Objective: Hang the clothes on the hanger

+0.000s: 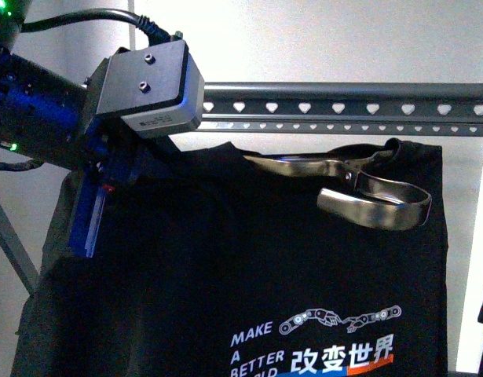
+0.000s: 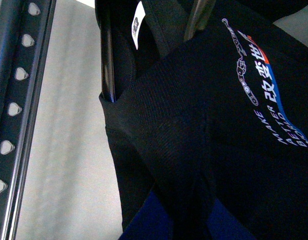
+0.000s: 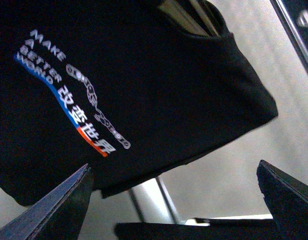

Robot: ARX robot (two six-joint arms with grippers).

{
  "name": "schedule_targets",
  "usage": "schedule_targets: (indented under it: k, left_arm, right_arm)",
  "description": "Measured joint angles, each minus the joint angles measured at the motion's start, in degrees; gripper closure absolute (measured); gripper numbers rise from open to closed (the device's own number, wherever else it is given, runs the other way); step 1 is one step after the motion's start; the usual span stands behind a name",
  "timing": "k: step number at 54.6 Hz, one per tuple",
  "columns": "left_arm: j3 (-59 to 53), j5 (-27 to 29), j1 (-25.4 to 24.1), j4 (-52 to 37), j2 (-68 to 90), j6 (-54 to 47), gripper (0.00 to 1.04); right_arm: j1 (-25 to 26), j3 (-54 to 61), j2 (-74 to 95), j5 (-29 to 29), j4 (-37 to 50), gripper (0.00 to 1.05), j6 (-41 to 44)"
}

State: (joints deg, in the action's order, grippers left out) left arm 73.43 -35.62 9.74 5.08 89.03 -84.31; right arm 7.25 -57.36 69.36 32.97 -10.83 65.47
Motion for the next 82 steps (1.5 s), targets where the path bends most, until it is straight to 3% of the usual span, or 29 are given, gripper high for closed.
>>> schedule_targets:
  k: [11,36,39,57,65,73,82]
  left_arm:
    - [0.00,0.00,0.02,0.00,0.00,0.00,1.01]
    - [0.00,0.00,0.02,0.00,0.00,-0.09,1.01]
    - [0.00,0.00,0.02,0.00,0.00,-0.11,1.01]
    - [0.02,0.44,-0.02,0.00,0.00,0.13,1.01]
    - [0.09,0.48,-0.09,-0.02,0.00,0.26,1.01]
    - [0.63,-0.46,-0.07,-0.26,-0.04,-0.04,0.72]
    - [0.92,-0.48,-0.04,-0.26,-0.11,-0.07,0.40]
  right_arm:
    - [-5.33,-13.57,8.52,-6.54,-2.58,0.07,17.05]
    - [-11.72,-30.03,25.53,-14.80,-2.03,0.08,15.78]
    - [-11.98,-30.88,26.69,-15.26,-1.51,0.13,15.41]
    - [-12.76,-33.11,32.76,-18.86,0.39,0.78,12.39]
    - [-12.11,-32.98,32.85,-18.01,0.33,0.92,11.58]
    - [-10.38,-29.97,31.15,-16.96,0.20,0.99,9.94]
    - [-7.30,-24.35,27.12,-14.29,-1.88,0.99,8.07]
